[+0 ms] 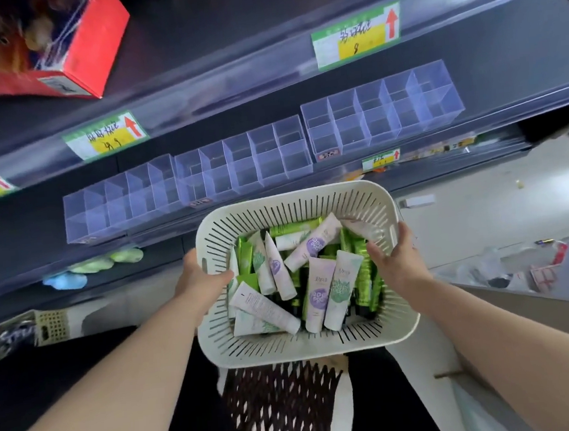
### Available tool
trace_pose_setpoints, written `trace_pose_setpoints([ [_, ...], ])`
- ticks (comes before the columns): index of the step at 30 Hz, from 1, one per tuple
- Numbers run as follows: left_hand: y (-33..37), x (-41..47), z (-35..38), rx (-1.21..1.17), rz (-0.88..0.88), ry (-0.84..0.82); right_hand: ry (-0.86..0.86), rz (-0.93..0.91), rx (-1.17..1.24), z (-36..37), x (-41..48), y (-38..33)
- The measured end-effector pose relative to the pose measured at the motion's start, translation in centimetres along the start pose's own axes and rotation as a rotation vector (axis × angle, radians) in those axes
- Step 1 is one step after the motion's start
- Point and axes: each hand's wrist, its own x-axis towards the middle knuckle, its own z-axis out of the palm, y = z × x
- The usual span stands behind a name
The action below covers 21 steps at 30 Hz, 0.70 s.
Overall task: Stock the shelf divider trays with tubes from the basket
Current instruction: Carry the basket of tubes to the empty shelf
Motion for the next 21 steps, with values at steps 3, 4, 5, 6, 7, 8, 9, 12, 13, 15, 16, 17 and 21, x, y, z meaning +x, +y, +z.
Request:
trace_pose_setpoints([
  [3,0.2,1.8,-0.2,0.012,0.034,-0.035,0.018,0.021,0.028,1.1,-0.3,0.4],
  [4,0.2,2.6,-0.3,0.018,0.054,-0.05,0.029,0.031,0.045,1.7,-0.5,0.6],
  [5,0.2,3.3,-0.3,0.023,0.078,-0.066,0.044,0.039,0.058,2.2,-0.7,0.9],
  [6,0.0,4.1,-0.3,0.034,0.103,-0.079,0.066,0.049,0.07,2.9,-0.9,1.2],
  [7,-0.2,4.8,-0.2,0.049,0.124,-0.091,0.091,0.061,0.084,3.6,-1.0,1.5],
  [8,-0.6,5.4,0.0,0.059,0.135,-0.1,0.112,0.077,0.097,4.3,-1.1,1.7],
  [9,-1.2,5.9,0.1,0.066,0.138,-0.108,0.124,0.092,0.107,5.0,-1.3,1.9],
  [12,-3.0,7.0,0.5,0.067,0.118,-0.115,0.133,0.111,0.111,6.7,-1.1,2.0],
  [13,-3.6,7.4,0.5,0.056,0.1,-0.112,0.128,0.115,0.106,7.2,-0.9,1.8],
  [15,-4.7,8.2,0.5,0.033,0.065,-0.113,0.103,0.122,0.077,8.0,-0.3,1.4],
  [16,-5.3,8.5,0.5,0.023,0.044,-0.116,0.087,0.124,0.059,8.4,0.0,1.2],
  [17,-5.9,8.8,0.5,0.014,0.024,-0.115,0.072,0.122,0.04,8.9,0.3,0.9],
  [21,-7.6,10.1,0.3,-0.013,-0.013,-0.081,0.047,0.097,-0.013,10.7,1.1,0.5],
])
